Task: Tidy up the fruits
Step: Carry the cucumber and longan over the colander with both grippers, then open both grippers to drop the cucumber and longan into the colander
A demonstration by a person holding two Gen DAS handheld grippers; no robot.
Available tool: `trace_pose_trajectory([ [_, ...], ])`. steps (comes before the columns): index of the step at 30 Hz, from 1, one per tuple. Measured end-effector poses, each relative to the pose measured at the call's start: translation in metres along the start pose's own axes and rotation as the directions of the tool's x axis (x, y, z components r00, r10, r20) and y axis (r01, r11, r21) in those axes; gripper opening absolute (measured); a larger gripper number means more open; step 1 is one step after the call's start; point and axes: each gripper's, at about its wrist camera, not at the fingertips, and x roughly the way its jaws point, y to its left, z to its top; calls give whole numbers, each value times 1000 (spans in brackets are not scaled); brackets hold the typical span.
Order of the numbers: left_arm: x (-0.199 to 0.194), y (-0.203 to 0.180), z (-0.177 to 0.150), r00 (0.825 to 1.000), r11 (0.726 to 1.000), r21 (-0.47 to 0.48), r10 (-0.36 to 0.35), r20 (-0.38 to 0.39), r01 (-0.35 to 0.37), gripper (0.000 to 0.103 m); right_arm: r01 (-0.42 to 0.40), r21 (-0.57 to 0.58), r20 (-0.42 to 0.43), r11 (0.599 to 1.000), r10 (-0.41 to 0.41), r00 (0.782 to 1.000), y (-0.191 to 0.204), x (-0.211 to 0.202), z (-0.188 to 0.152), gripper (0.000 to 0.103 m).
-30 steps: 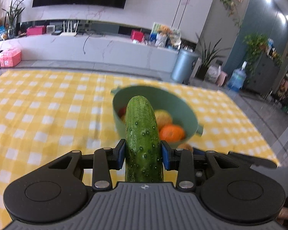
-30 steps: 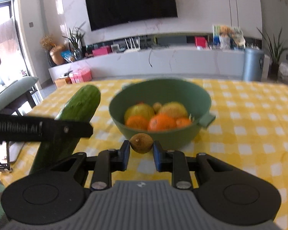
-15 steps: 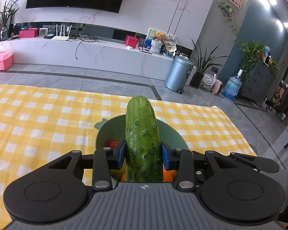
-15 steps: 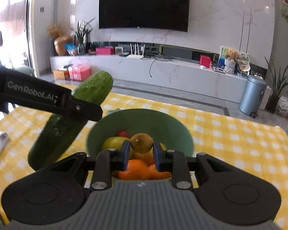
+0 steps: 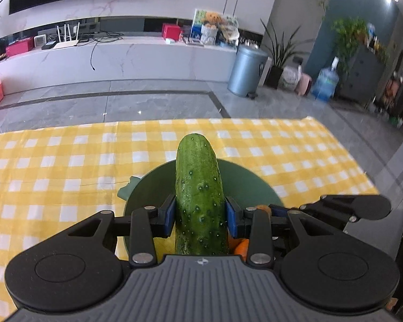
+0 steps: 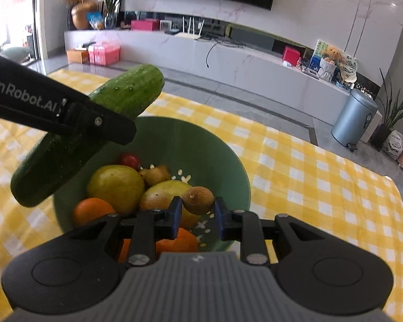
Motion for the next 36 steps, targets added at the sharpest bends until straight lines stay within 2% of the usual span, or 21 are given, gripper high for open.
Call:
trace_pose_trajectory([
  [4,13,-11,-2,998,993,103,55,-19,-53,42,19,-36,-30,999,-20,999,3,15,1,22],
  [11,36,-19,-6,994,977,209,58,-87,-39,42,64,-103,-44,993,-69,997,5,28,3,22],
  [19,48,-17,-11,992,975,220,45,-116,-18,42,56,-150,-59,987,-66,996,2,29,2,22],
  [30,52,-19,-17,993,975,224,44,-112,-18,42,31,-190,-85,981,-48,995,2,27,2,22],
  [36,48,-19,-22,994,972,233,44,-103,-19,48,20,-160,-85,987,-34,996,2,24,2,28],
])
